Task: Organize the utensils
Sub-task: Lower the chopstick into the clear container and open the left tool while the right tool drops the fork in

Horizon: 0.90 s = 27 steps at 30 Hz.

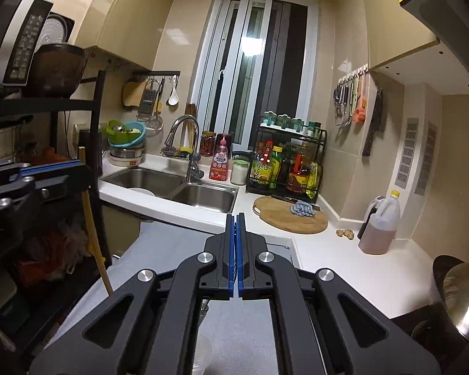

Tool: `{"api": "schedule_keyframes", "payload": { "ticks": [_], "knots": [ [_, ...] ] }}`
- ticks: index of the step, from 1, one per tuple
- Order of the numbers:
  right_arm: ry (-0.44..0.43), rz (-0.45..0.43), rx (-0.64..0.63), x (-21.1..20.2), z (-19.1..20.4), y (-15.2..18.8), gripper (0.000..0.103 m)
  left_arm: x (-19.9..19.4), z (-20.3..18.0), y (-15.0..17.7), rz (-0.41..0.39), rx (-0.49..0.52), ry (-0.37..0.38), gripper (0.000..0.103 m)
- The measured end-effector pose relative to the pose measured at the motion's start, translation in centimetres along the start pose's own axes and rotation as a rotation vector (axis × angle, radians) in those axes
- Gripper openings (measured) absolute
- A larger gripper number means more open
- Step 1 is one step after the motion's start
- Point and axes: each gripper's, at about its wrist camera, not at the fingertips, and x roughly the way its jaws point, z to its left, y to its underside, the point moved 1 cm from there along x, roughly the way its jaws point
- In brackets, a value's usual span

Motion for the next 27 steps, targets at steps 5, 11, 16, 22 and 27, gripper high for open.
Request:
{"api": "schedule_keyframes", "payload": {
  "ticks": [5, 11, 16, 22, 27],
  "knots": [
    [-0.006, 0.036, -0.006, 0.7, 0.3, 2.2, 0.001, 1.7, 1.0, 2.2, 0.036, 0.001, -0.022, 0.005],
    [-0.036, 0.094, 0.020, 1.2, 0.3, 4.3, 0.005, 1.7, 2.3, 3.7, 0.055, -0.056, -0.086, 0.092],
    [-0.074, 0.120, 0.086, 0.2, 0.0, 5.5, 0.045, 1.0, 3.4, 5.1, 0.098, -0.102, -0.099, 0.093],
    [-0.091, 0.128, 0.178, -3.8, -0.3, 7.5, 0.060, -1.7, 3.8, 8.4, 0.167, -0.153, -0.131, 0.093],
    [-0.105, 0.184, 0.258, -7.7, 0.5, 11.0, 0.063, -4.4, 2.6, 11.5, 0.210, -0.136, -0.141, 0.093]
  ]
}}
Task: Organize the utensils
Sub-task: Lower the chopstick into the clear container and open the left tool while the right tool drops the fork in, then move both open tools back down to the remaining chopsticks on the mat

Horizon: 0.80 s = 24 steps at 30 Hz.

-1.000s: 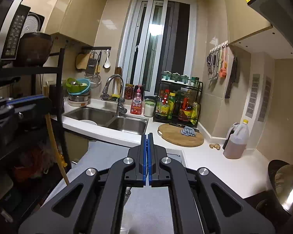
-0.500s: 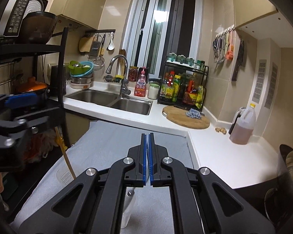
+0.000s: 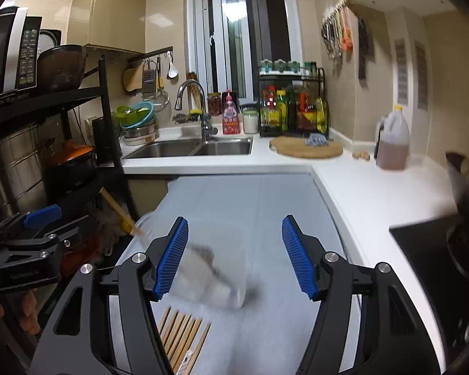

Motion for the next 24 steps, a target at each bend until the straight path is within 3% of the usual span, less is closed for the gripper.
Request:
{"api": "schedule_keyframes", "payload": {
  "ticks": [5, 14, 24],
  "knots": [
    [0.003, 0.046, 0.046, -3.5, 0.7, 4.5, 0.066, -2.8, -0.4, 4.3, 0.052, -0.012, -0.007, 0.093],
    [0.003, 0.076, -0.017, -9.1, 3.4, 11.4, 0.070, -7.7, -1.6, 11.5, 0.104, 0.009, -0.017, 0.093],
    [0.012, 0.092, -0.004, -13.0, 3.9, 14.9, 0.070, -11.3, -1.3, 15.6, 0.113, -0.032, -0.048, 0.093]
  ]
}}
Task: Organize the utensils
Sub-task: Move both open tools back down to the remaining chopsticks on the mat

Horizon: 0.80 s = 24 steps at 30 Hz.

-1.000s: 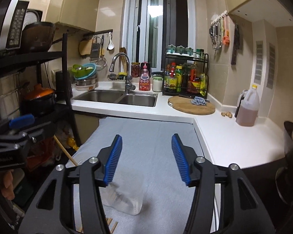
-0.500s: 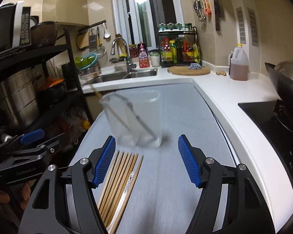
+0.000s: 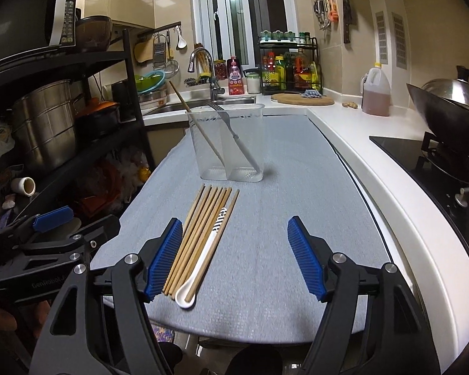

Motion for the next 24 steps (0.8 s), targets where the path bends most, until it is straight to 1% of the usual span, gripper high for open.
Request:
{"api": "schedule_keyframes", "payload": {
  "ticks": [7, 11, 24],
  "knots": [
    [0.004, 0.010, -0.026, -0.9, 0.3, 2.0, 0.070, -0.8, 0.0, 2.2, 0.010, -0.029, -0.019, 0.093],
    [0.003, 0.010, -0.028, -1.1, 0.2, 2.6, 0.070, -1.0, -0.3, 2.4, 0.003, -0.020, -0.032, 0.093],
    [0.009, 0.030, 0.008, -0.6, -0.9, 3.4, 0.070, -0.8, -0.7, 2.8, 0.016, -0.014, -0.032, 0.093]
  ]
}}
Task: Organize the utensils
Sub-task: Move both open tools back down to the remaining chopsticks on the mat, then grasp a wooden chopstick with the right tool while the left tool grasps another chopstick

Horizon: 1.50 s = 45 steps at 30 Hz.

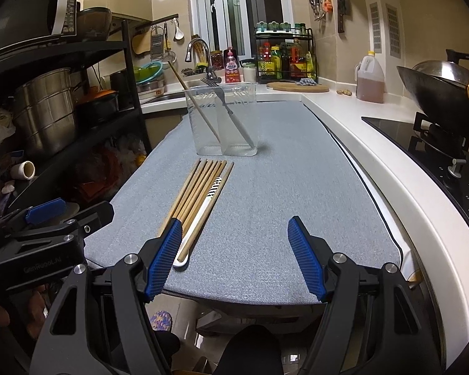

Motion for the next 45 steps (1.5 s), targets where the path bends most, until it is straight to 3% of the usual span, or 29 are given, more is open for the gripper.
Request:
{"api": "schedule_keyframes", "payload": {
  "ticks": [30, 41, 43, 45],
  "knots": [
    [0.026, 0.082, -0.012, 4.4, 1.0, 1.9, 0.070, 3.0, 2.1, 0.7, 0.034, -0.040, -0.017, 0.093],
    [-0.042, 0.124, -0.054, 7.8, 3.8, 2.9, 0.070, 4.8, 4.2, 1.7, 0.086, -0.061, -0.061, 0.093],
    [-0.059, 0.134, -0.050, 8.4, 4.1, 2.9, 0.066, 5.0, 4.7, 1.8, 0.092, -0.074, -0.071, 0.093],
    [-0.080, 0.157, -0.036, 9.2, 4.3, 2.9, 0.052, 5.2, 5.3, 1.7, 0.097, -0.086, -0.078, 0.093]
  ]
}}
